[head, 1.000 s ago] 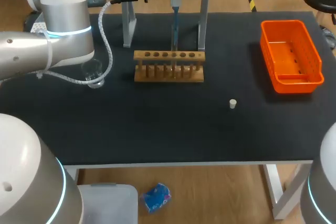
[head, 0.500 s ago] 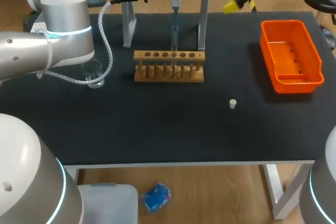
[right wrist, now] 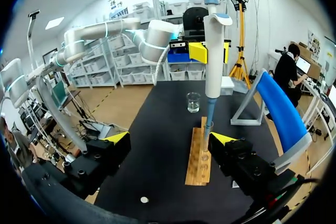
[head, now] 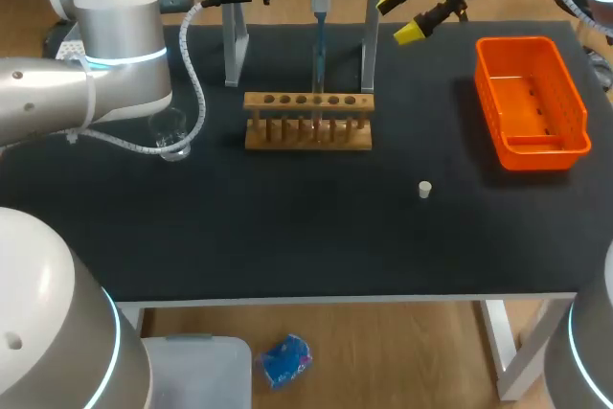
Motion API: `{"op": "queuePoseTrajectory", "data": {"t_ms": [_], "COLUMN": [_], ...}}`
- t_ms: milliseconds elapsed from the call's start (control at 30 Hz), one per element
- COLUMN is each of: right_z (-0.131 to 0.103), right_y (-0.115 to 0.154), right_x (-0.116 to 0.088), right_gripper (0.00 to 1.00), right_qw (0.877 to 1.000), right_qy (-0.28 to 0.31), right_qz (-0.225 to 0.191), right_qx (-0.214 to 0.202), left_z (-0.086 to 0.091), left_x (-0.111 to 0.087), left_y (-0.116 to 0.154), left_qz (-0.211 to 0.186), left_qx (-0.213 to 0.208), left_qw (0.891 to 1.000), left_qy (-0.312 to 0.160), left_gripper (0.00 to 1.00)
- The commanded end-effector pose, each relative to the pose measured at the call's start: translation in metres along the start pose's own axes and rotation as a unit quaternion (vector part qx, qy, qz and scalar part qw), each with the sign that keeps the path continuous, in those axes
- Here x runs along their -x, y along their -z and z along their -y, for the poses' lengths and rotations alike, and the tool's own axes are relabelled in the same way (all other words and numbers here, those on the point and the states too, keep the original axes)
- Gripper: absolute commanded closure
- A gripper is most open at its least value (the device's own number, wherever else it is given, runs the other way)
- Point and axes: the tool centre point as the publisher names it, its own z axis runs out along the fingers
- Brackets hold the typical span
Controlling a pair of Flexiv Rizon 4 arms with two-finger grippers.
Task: Invert the test tube, pick up the pipette, mount the tip to pipette, aspirate from beaker and dispense into the tube, eject the tip, return the pipette, and cap with the stopper.
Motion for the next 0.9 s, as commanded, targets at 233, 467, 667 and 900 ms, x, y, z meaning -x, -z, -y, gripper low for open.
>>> {"op": "queuePoseTrajectory", "data": {"t_ms": [233, 467, 667, 900], "right_z": [0.003, 0.014, 0.029, 0.046], "right_y": [-0.012, -0.023, -0.034, -0.044], "right_x": [0.005, 0.012, 0.019, 0.034], "right_gripper": [0.00, 0.00, 0.00, 0.00], "right_qw": [0.995, 0.990, 0.989, 0.989], "right_qy": [0.028, 0.059, 0.070, 0.059], "right_qz": [0.071, 0.106, 0.127, 0.130], "right_qx": [-0.060, -0.067, -0.041, -0.029], "left_z": [0.001, 0.001, 0.001, 0.001], "left_x": [-0.001, -0.001, -0.001, -0.001], "left_y": [-0.001, -0.001, -0.001, -0.001], "left_qz": [0.002, 0.002, 0.002, 0.002], "left_qx": [0.001, 0.001, 0.001, 0.001], "left_qw": [1.000, 1.000, 1.000, 1.000], "left_qy": [0.000, 0.000, 0.000, 0.000], "left_gripper": [1.00, 1.00, 1.00, 1.00]}}
